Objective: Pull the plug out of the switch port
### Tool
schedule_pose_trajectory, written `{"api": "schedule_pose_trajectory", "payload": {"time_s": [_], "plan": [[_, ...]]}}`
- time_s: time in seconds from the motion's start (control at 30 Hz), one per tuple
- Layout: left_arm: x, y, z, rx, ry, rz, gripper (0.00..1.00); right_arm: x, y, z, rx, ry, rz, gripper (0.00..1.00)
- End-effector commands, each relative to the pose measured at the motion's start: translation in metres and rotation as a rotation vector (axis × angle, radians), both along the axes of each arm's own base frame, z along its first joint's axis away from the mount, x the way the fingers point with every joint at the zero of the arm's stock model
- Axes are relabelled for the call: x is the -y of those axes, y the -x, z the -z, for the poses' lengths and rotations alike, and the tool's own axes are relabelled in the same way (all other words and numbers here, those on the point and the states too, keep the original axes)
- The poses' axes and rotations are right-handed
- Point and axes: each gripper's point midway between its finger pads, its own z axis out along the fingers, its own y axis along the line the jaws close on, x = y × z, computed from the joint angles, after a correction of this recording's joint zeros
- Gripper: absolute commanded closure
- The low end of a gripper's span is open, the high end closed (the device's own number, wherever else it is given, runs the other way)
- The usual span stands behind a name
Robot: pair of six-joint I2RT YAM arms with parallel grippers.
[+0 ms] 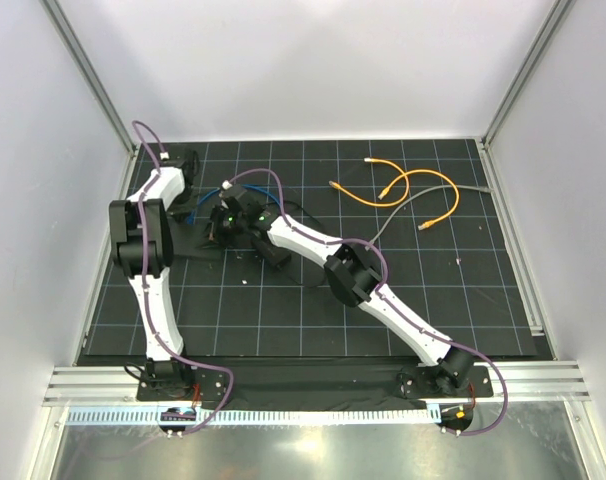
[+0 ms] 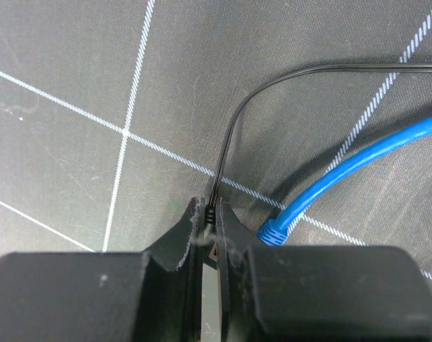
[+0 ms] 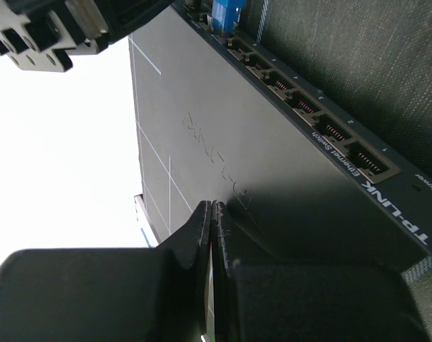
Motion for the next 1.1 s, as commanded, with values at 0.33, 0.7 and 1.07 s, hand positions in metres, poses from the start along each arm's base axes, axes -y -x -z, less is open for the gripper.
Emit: {"api": "schedule_pose_trajectory", "payload": {"time_s": [0.33,0.7,1.07], "plan": [[0.011,-0.043,-0.023,0.173,-0.031,-0.091,1.00,0.030,0.014,0.092,-0.154,0.206,0.026,0.99],[0.035,-0.067,-0.015,0.193,0.060,0.113,1.00,0.030,0.012,0.098,-0.188,0.188,0.032,0.99],[0.046,-0.020,-0.004,0.162,0.105,0.119,1.00,0.026,-0.030,-0.006,0.174,0.019,-0.021,0.89]]}}
